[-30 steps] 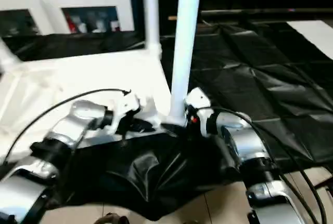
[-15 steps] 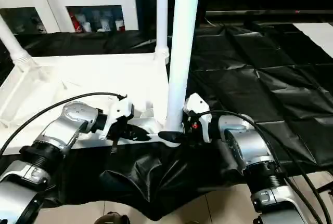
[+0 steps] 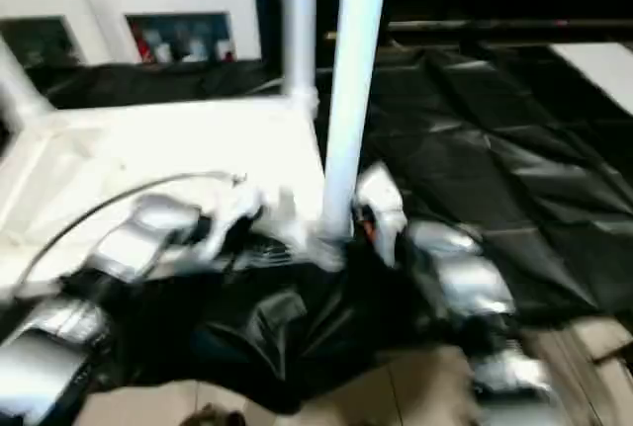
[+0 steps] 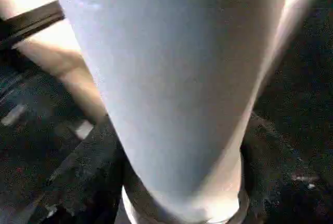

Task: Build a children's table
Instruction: Rotate leg to tighten

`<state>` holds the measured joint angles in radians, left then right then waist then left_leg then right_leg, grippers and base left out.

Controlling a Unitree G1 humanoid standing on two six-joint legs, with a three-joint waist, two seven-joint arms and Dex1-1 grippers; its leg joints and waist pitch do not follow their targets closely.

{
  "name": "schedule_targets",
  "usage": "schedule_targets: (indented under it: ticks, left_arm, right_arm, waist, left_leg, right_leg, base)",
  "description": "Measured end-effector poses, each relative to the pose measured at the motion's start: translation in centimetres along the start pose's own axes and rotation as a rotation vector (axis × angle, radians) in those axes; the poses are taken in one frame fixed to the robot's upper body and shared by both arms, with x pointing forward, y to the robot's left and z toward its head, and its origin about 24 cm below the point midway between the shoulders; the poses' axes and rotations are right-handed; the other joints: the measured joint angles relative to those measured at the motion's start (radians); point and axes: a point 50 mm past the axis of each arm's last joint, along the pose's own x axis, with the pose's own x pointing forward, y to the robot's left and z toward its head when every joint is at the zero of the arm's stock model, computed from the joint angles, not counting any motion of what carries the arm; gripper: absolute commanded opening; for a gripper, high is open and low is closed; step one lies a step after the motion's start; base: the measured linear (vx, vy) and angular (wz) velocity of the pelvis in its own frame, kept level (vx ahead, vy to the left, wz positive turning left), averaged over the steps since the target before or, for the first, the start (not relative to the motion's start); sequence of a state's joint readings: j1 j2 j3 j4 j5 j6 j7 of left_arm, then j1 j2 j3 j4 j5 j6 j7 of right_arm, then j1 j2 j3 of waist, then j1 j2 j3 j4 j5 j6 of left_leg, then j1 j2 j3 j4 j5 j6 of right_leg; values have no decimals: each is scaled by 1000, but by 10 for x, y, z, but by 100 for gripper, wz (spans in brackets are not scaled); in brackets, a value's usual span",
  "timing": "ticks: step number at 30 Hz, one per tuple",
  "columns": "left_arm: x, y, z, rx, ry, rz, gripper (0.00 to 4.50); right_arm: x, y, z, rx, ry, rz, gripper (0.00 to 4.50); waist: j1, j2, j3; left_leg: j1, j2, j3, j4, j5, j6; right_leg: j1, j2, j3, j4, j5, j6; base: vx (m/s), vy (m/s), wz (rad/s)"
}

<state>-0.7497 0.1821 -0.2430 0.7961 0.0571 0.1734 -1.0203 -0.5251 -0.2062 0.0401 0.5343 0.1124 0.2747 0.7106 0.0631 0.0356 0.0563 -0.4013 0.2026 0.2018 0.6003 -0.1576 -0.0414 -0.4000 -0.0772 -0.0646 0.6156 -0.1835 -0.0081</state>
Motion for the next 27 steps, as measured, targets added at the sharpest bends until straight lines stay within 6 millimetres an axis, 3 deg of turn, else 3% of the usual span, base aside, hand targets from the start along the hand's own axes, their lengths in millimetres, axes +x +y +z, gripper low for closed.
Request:
schedule_targets:
  ticks: [4, 11, 12, 13, 15, 21, 27]
  left_arm:
    - [18, 2, 10, -40, -8, 125, 0]
    - [24, 4, 16, -46, -14, 188, 0]
    - [25, 4, 16, -42, -14, 188, 0]
    - [25, 4, 16, -34, -14, 188, 0]
    - [23, 5, 15, -19, -14, 180, 0]
    - [14, 6, 9, 21, -12, 130, 0]
    - [4, 3, 1, 60, -19, 41, 0]
  right_arm:
    - [18, -5, 4, 104, -45, -231, 266]
    - [29, -3, 9, 96, -70, -343, 266]
    - [30, -3, 9, 93, -72, -343, 266]
    - [30, -3, 8, 91, -79, -344, 322]
    - [30, -3, 8, 95, -87, -333, 322]
    - [26, 0, 6, 47, -74, -206, 391]
    - [7, -2, 0, -66, -28, -19, 391]
  waist:
    - [-13, 0, 0]
    - [-13, 1, 0]
    - [-13, 1, 0]
    - [-14, 1, 0]
    - [-14, 1, 0]
    - [-22, 1, 0]
    - [-17, 1, 0]
  left_leg:
    - [-1, 0, 0, 0, 0, 0]
    - [-2, -1, 0, -3, 0, 1]
    - [-2, -1, 0, -3, 0, 1]
    - [-2, -1, 0, -3, 0, 1]
    - [-1, -1, 0, -3, 0, 1]
    - [-1, 0, 0, -3, 0, 1]
    - [-1, 0, 0, -3, 0, 1]
  right_leg:
    - [-1, 0, 0, -1, 2, 0]
    - [-2, 0, 0, -5, 0, 3]
    - [-1, 0, 0, -5, 0, 3]
    - [-1, 0, 0, -5, 0, 3]
    - [-1, 0, 0, -4, 0, 3]
    - [-2, 0, 0, -2, 0, 3]
    - [-1, 0, 0, -3, 0, 3]
  base:
    - [0, 0, 0]
    - [0, 0, 0]
    - [0, 0, 0]
    - [0, 0, 0]
    - [0, 0, 0]
    - [0, 0, 0]
    - [0, 0, 0]
